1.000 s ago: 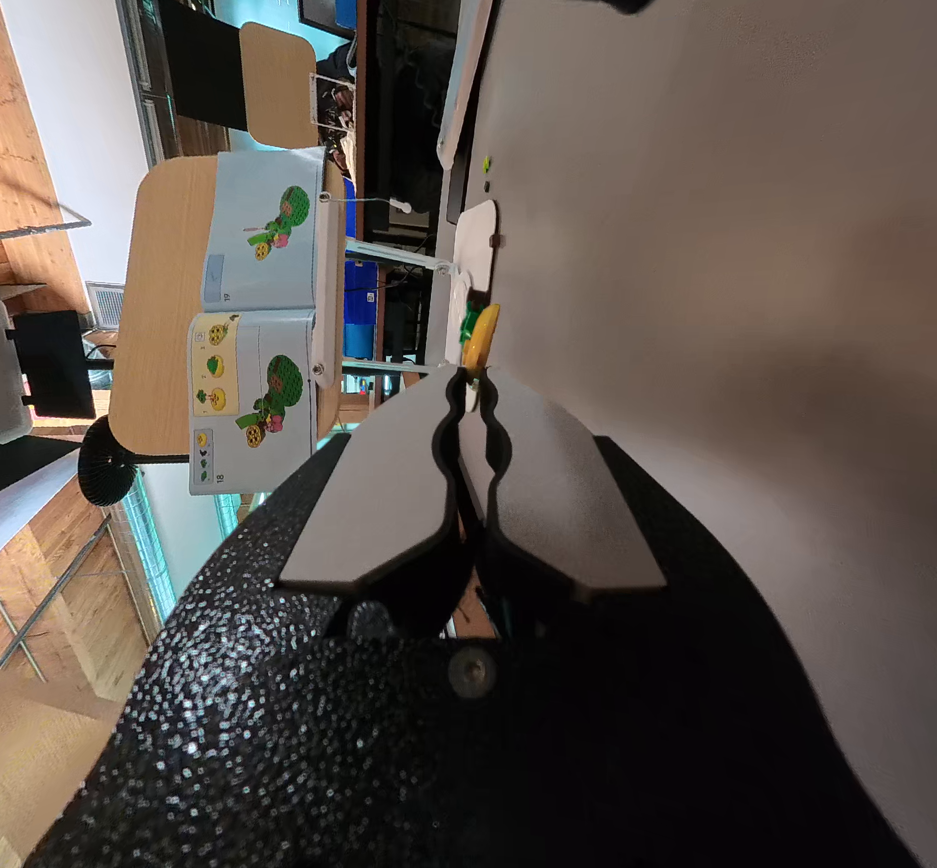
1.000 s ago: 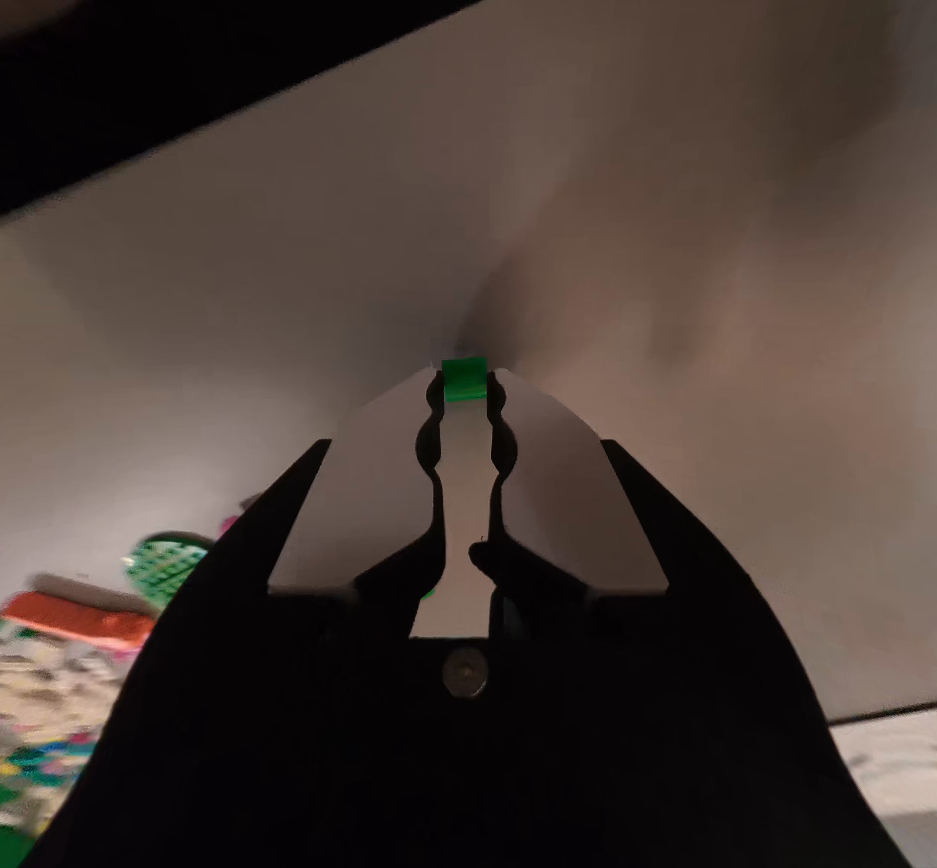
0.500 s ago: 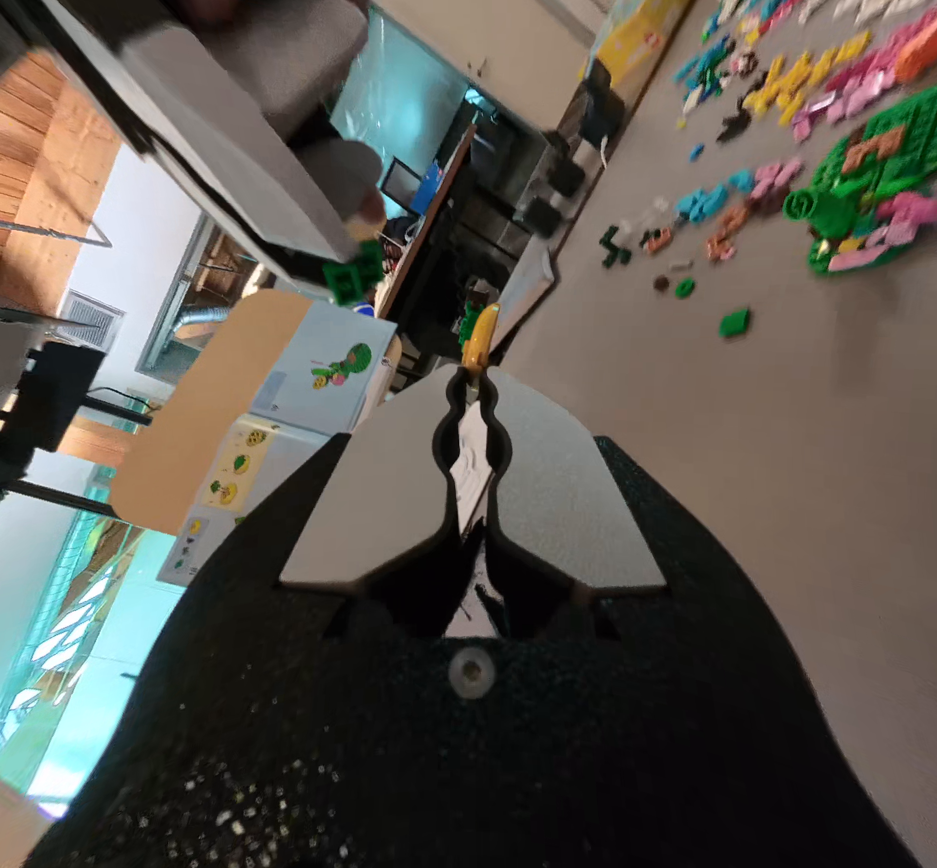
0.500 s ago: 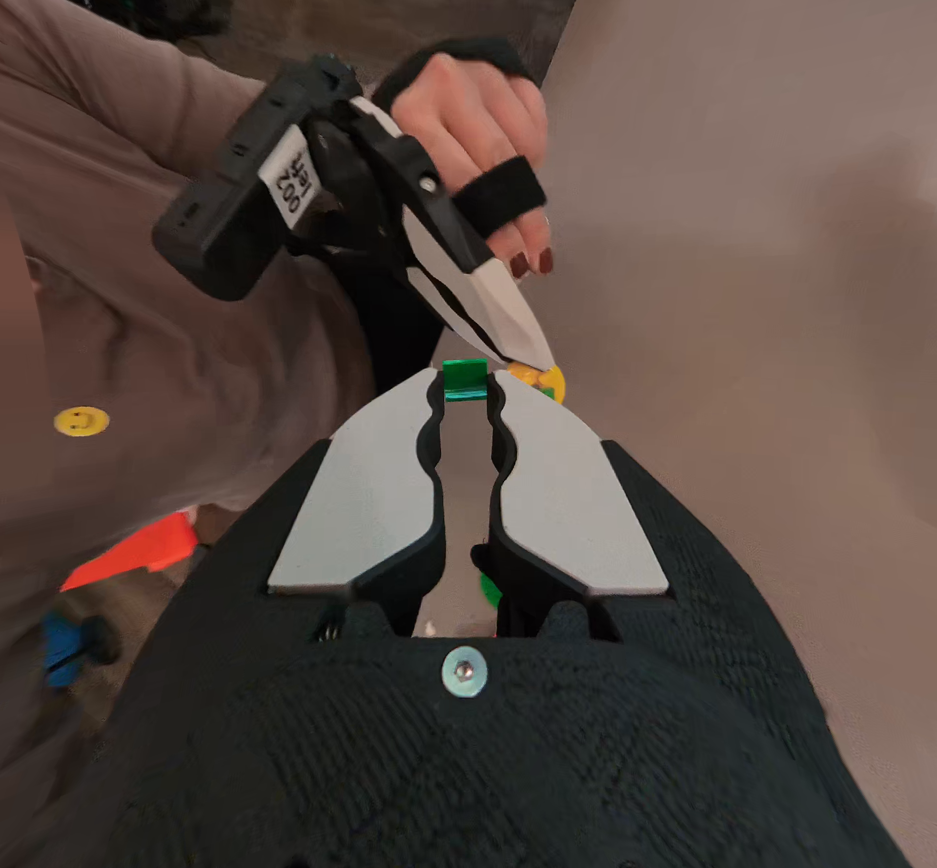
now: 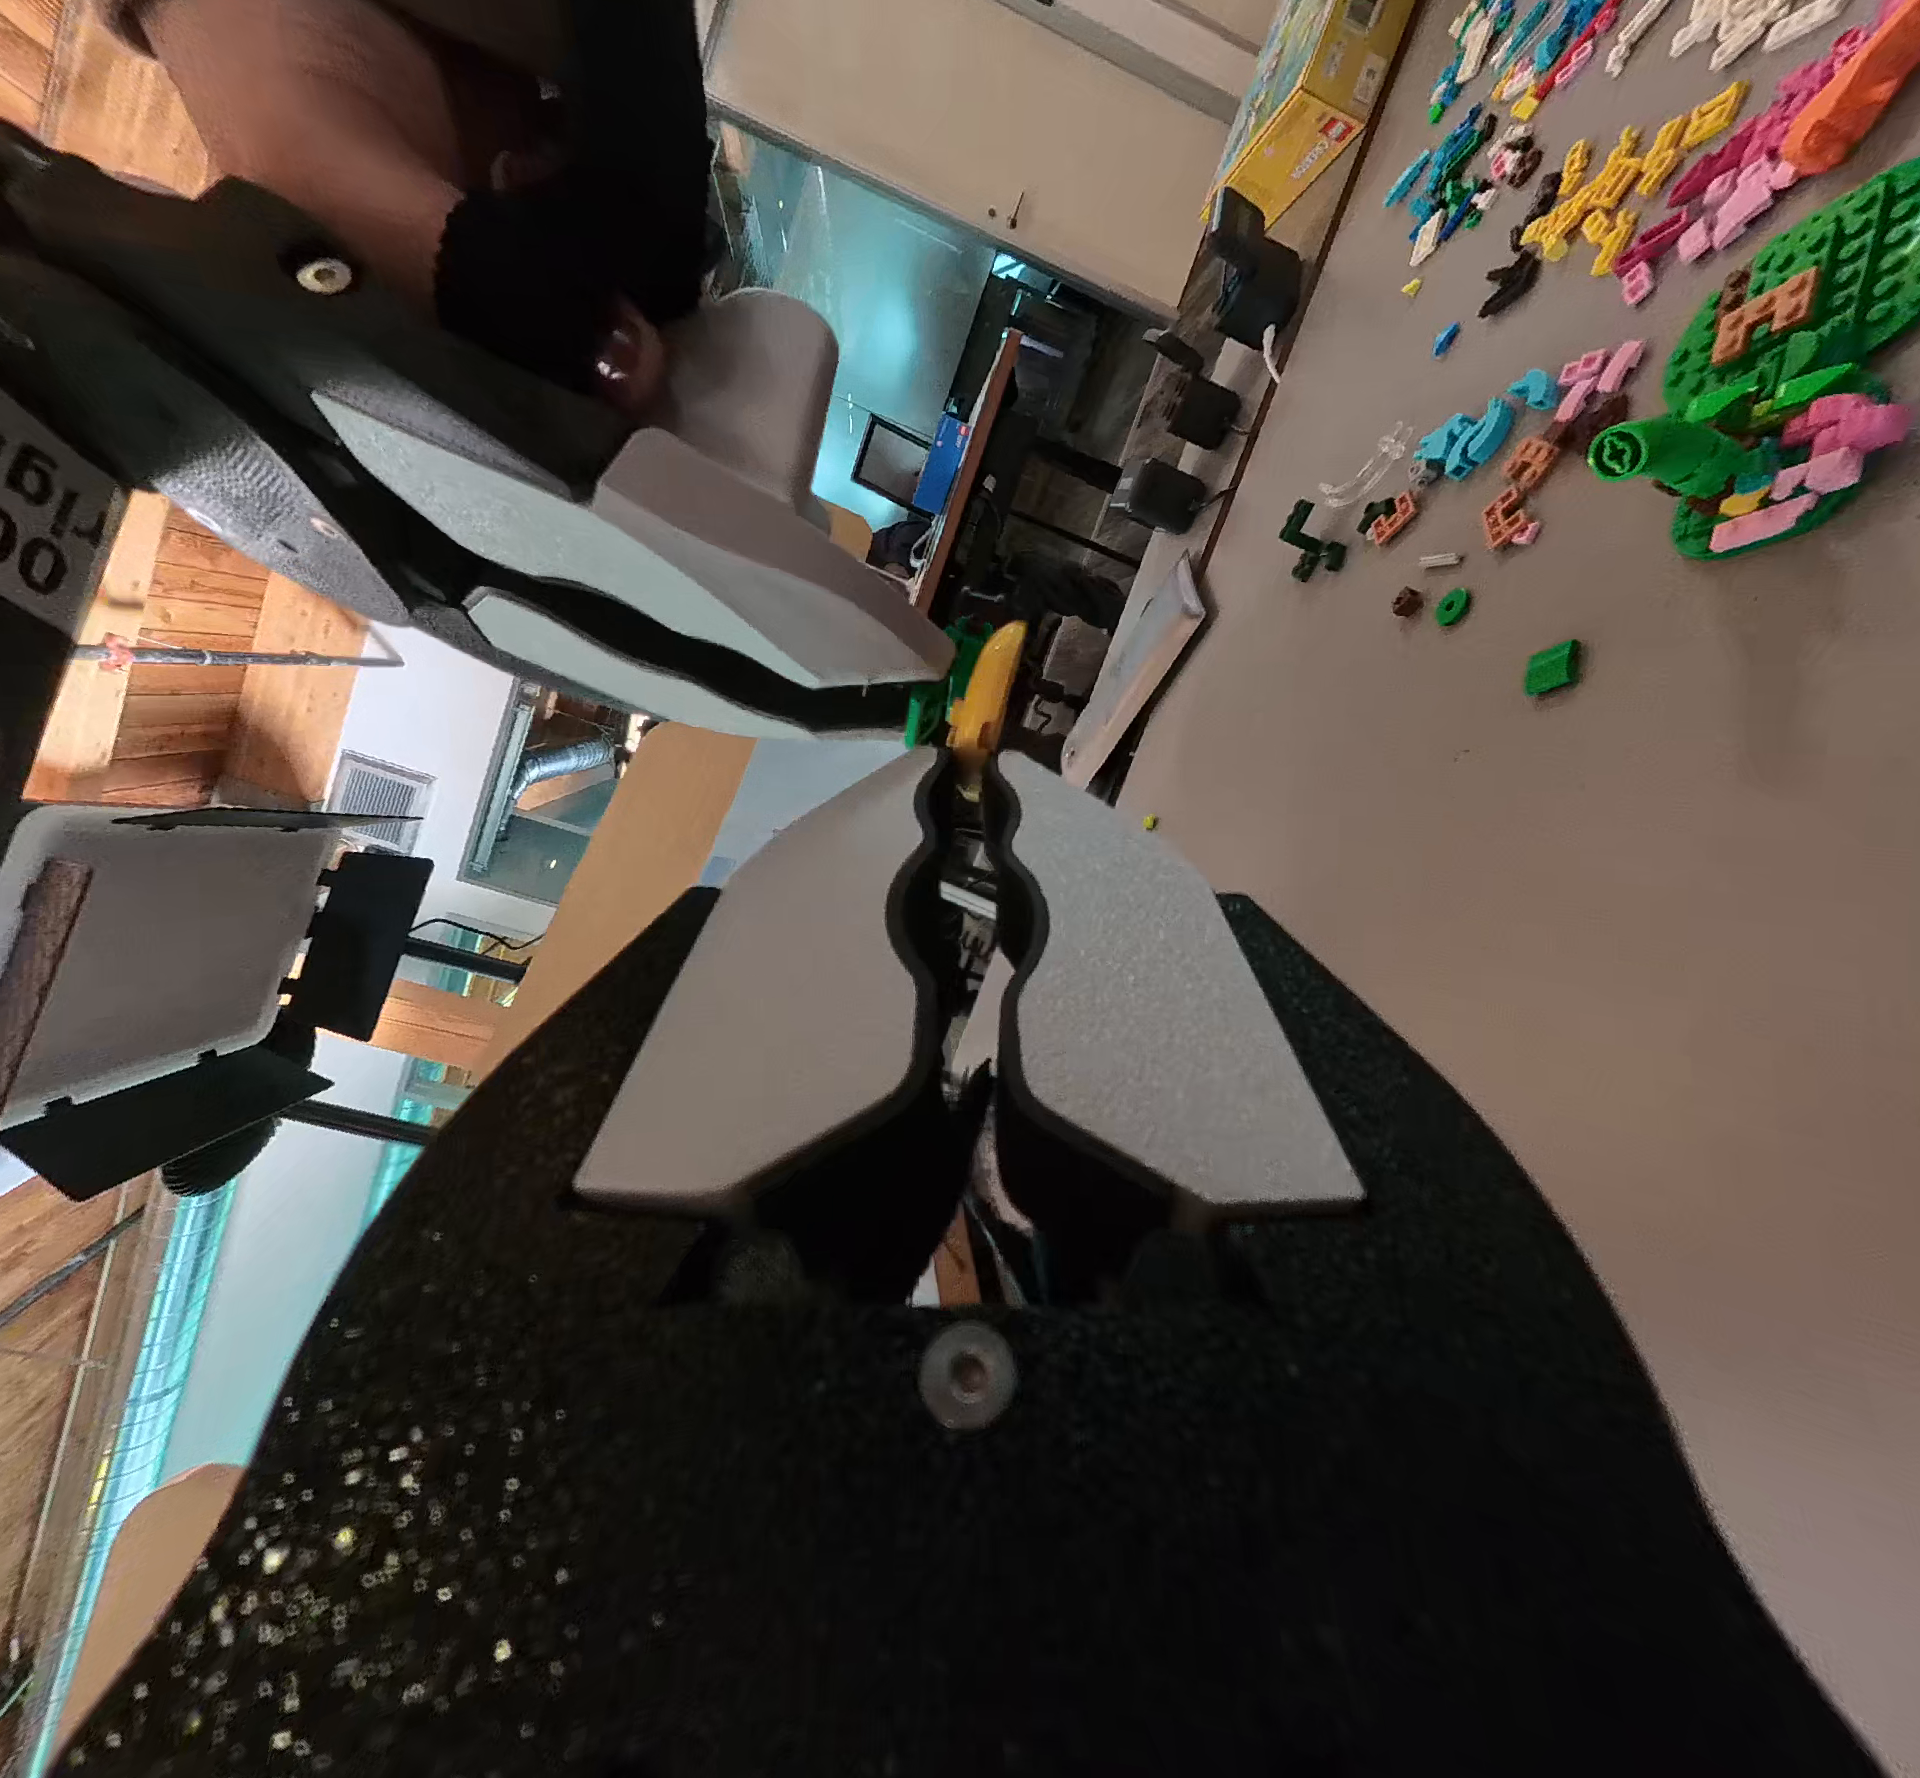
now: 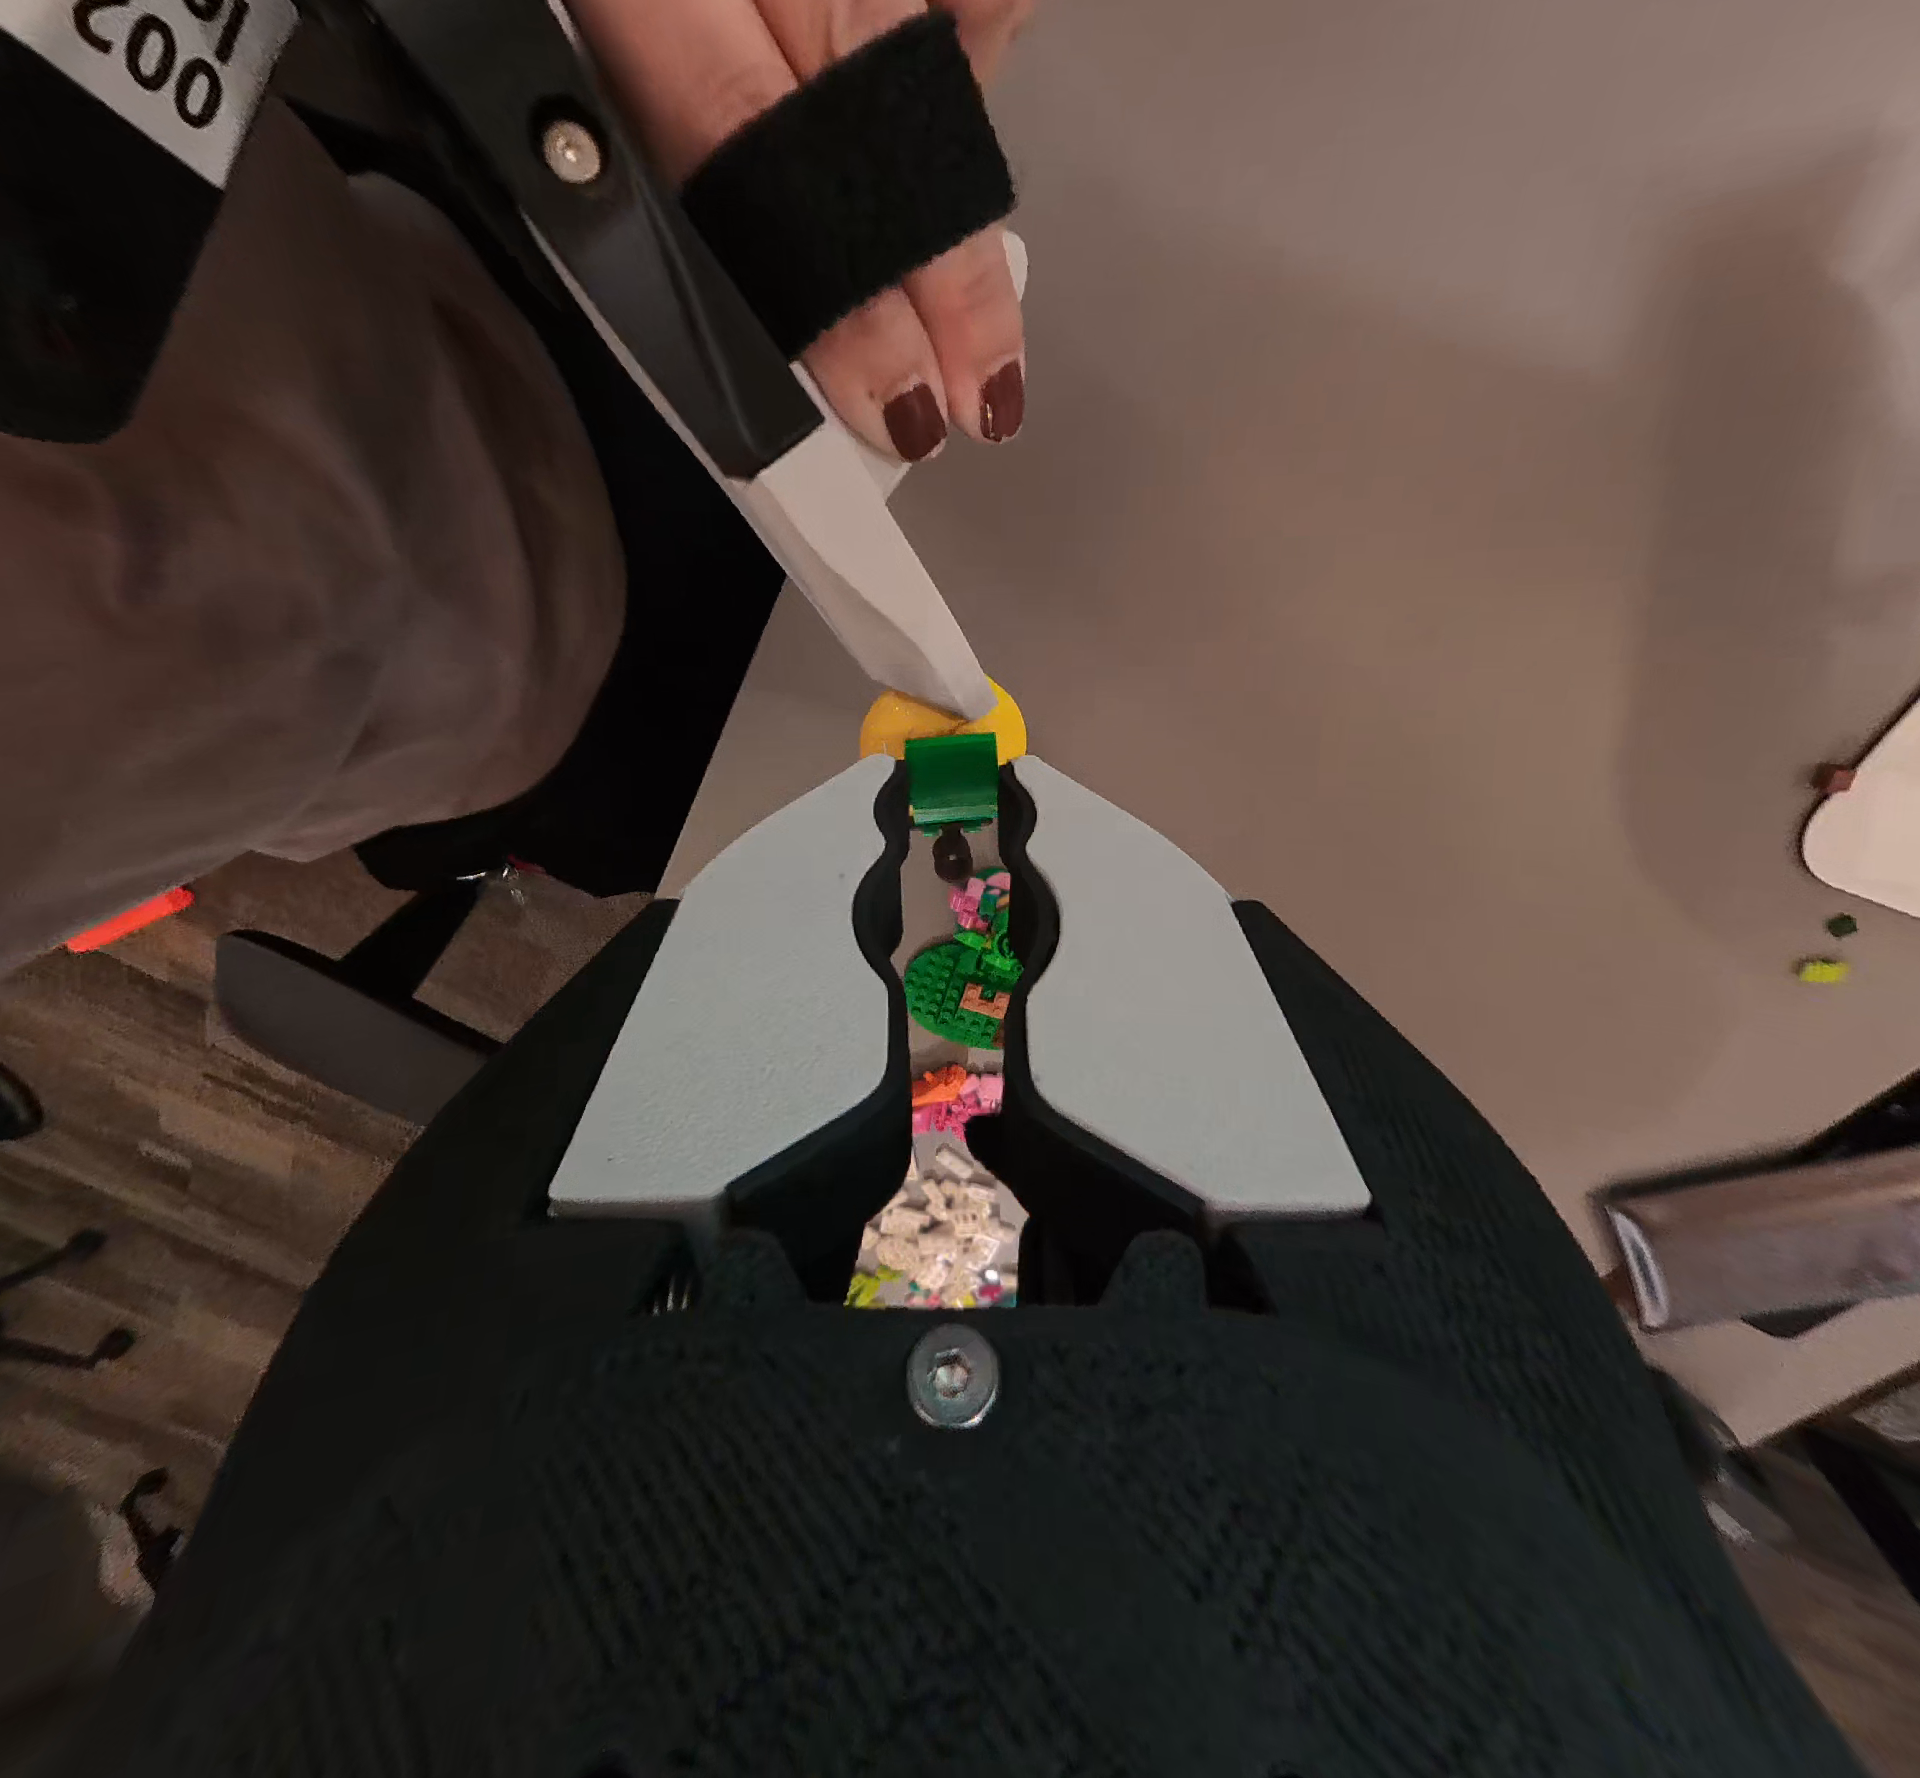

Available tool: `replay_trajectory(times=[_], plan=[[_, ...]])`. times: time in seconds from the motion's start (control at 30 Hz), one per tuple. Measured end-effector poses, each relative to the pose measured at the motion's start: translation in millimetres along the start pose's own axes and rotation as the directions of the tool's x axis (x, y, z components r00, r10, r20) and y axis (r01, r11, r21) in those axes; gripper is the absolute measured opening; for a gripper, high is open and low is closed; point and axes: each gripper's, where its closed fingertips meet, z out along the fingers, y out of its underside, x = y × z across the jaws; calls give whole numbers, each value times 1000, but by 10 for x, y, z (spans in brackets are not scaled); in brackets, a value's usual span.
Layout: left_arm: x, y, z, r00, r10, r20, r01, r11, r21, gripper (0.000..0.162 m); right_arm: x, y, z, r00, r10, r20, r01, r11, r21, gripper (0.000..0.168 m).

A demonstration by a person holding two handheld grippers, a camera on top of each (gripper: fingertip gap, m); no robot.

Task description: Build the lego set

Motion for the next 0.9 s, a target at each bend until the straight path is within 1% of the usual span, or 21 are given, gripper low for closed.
replay_trajectory(times=[0.17, 0.4, 0.77, 0.83, 0.9], plan=[[-12, -9, -14, 999, 35, 15, -35, 999, -12, 4, 12, -10, 1, 1000, 7, -31, -8, 999, -39, 15], [-29, -32, -30, 999, 48, 24, -48, 999, -7, 4, -38, -6, -12, 1000, 9, -14, -10, 998, -66, 15], [-38, -37, -39, 998, 57, 32, -57, 998, 0, 4, -57, -14, -8, 999, -14, -40, 11, 997, -73, 15], [-33, -40, -41, 998, 63, 31, -63, 998, 2, 4, -59, -16, -16, 999, -16, -45, 13, 998, -67, 18], [-28, -34, -40, 997, 71, 31, -71, 997, -3, 5, -75, -33, -40, 999, -21, -45, 18, 999, -47, 28]])
